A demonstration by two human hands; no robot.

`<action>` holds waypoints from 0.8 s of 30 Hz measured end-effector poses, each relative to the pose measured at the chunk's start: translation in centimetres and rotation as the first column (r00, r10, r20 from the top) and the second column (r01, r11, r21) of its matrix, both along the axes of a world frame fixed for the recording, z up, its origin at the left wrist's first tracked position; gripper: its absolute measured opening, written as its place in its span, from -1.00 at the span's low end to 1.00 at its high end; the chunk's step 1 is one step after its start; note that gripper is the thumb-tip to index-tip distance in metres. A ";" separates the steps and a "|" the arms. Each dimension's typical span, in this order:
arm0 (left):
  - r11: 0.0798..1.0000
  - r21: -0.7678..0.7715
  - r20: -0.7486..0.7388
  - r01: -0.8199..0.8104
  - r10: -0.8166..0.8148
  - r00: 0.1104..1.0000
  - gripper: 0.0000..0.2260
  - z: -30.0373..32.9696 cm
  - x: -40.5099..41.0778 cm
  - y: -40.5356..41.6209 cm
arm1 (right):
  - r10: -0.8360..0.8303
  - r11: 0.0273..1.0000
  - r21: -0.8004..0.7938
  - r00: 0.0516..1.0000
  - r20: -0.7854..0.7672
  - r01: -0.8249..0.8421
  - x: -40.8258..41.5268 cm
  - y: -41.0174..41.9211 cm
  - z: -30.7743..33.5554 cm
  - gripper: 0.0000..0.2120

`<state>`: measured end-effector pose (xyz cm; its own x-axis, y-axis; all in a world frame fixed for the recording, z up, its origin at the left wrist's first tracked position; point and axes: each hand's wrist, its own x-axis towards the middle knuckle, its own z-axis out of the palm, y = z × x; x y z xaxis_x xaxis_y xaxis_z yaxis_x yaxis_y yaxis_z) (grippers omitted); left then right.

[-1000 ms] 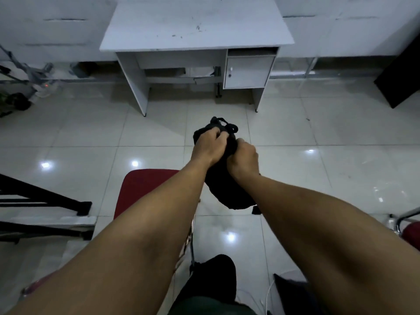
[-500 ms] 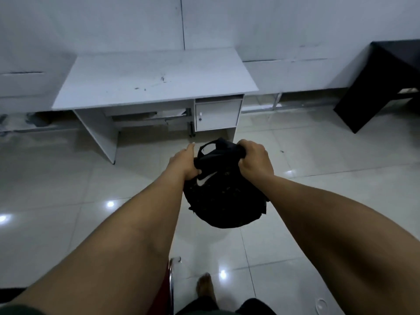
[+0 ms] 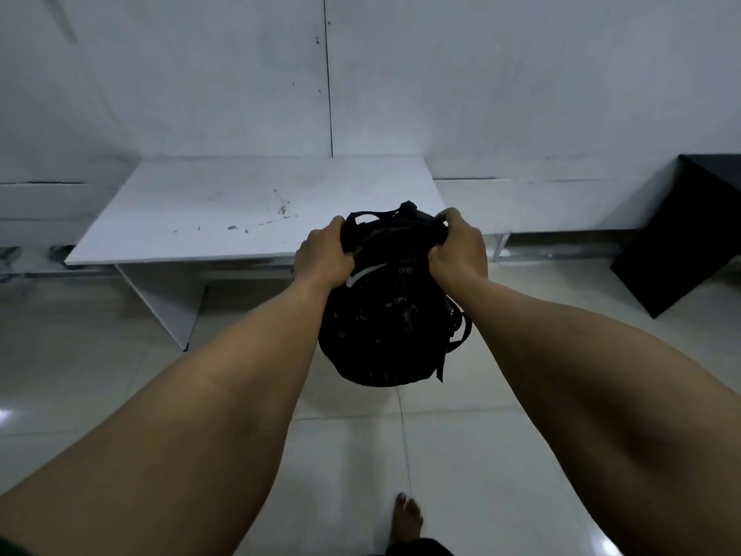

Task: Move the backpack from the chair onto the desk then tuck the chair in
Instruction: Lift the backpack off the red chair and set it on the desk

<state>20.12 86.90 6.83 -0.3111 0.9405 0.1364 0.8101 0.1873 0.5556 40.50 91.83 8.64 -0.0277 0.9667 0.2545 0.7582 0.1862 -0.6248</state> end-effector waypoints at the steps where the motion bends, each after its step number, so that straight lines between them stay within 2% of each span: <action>1: 0.999 0.022 -0.022 -0.030 0.030 0.999 -0.76 1.0 -0.1 1.5 | -0.005 1.000 0.003 1.000 -0.011 0.005 -0.3 1.9 0.8 -0.61; 5: 0.982 0.138 -0.077 -0.126 0.137 0.988 -0.73 4.9 -0.5 9.2 | 0.014 0.998 0.057 1.000 -0.006 -0.013 -1.6 10.8 4.4 -0.65; 12: 0.945 0.267 -0.128 -0.189 0.230 0.965 -0.76 8.9 -3.9 21.6 | 0.025 0.988 0.156 0.999 -0.046 -0.017 -5.6 23.9 8.4 -0.68; 18: 0.927 0.346 -0.125 -0.145 0.198 0.972 -0.79 10.2 -7.6 32.8 | -0.036 0.981 0.186 0.996 -0.084 0.051 -9.3 34.5 9.7 -0.63; 24: 0.934 0.335 -0.108 -0.122 0.166 0.980 -0.77 11.3 -10.6 42.5 | -0.061 0.980 0.179 0.991 -0.122 0.082 -12.3 43.6 10.3 -0.62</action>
